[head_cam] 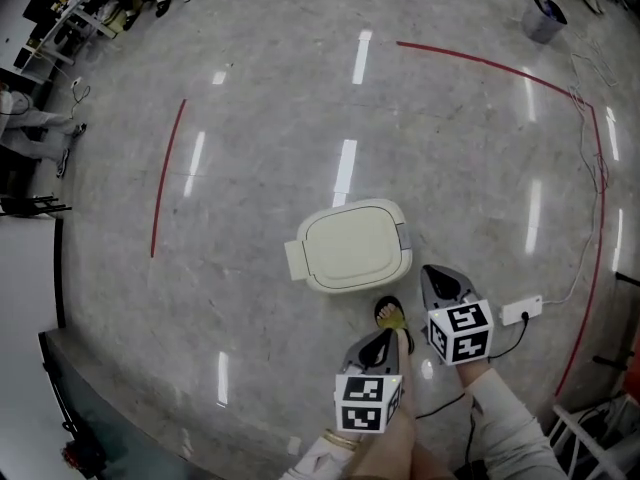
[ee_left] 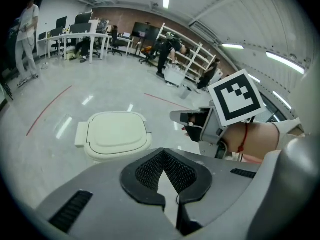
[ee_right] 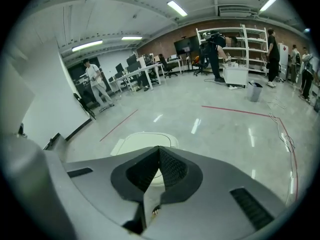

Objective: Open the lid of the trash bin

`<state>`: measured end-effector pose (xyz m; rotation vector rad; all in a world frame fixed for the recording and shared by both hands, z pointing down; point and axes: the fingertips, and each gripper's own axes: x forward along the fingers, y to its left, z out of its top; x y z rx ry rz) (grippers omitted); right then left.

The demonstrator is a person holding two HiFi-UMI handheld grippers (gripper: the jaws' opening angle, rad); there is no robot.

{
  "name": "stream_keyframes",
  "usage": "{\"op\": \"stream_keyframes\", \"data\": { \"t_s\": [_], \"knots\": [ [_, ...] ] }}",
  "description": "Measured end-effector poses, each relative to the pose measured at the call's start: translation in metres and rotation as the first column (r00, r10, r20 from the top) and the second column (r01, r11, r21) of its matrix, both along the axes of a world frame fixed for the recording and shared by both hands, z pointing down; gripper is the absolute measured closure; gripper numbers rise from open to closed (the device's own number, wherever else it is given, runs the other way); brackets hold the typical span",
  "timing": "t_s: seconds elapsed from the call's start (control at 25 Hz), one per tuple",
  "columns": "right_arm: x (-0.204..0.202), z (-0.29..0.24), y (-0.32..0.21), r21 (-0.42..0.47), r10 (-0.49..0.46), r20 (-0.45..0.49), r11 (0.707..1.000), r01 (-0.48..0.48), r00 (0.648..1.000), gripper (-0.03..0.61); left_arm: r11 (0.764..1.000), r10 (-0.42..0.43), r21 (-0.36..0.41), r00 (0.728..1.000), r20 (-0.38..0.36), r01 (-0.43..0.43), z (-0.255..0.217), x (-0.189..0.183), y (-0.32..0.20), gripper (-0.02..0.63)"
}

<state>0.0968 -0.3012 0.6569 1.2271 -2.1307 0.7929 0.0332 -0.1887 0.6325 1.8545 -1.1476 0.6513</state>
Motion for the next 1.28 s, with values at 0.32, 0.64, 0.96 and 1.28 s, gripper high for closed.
{"op": "stream_keyframes", "data": {
  "t_s": [0.32, 0.64, 0.96, 1.28],
  "knots": [
    [-0.001, 0.094, -0.029, -0.07, -0.016, -0.054, 0.997, 0.012, 0.998, 0.575, 0.998, -0.026, -0.056, 1.0, 0.005, 0.027, 0.054, -0.009, -0.001, 0.609],
    [0.0, 0.142, -0.044, -0.108, -0.053, -0.092, 0.993, 0.043, 0.994, 0.575, 0.996, -0.044, -0.075, 0.999, 0.01, 0.045, 0.087, -0.009, -0.009, 0.609],
    [-0.002, 0.157, -0.048, -0.134, -0.074, -0.102, 0.989, 0.06, 0.992, 0.577, 0.995, -0.054, -0.087, 0.998, 0.013, 0.055, 0.096, -0.004, -0.012, 0.609],
    [-0.001, 0.163, -0.049, -0.141, -0.119, -0.128, 0.985, 0.101, 0.985, 0.575, 0.994, -0.054, -0.096, 0.998, 0.012, 0.055, 0.097, 0.001, -0.011, 0.609]
  ]
}}
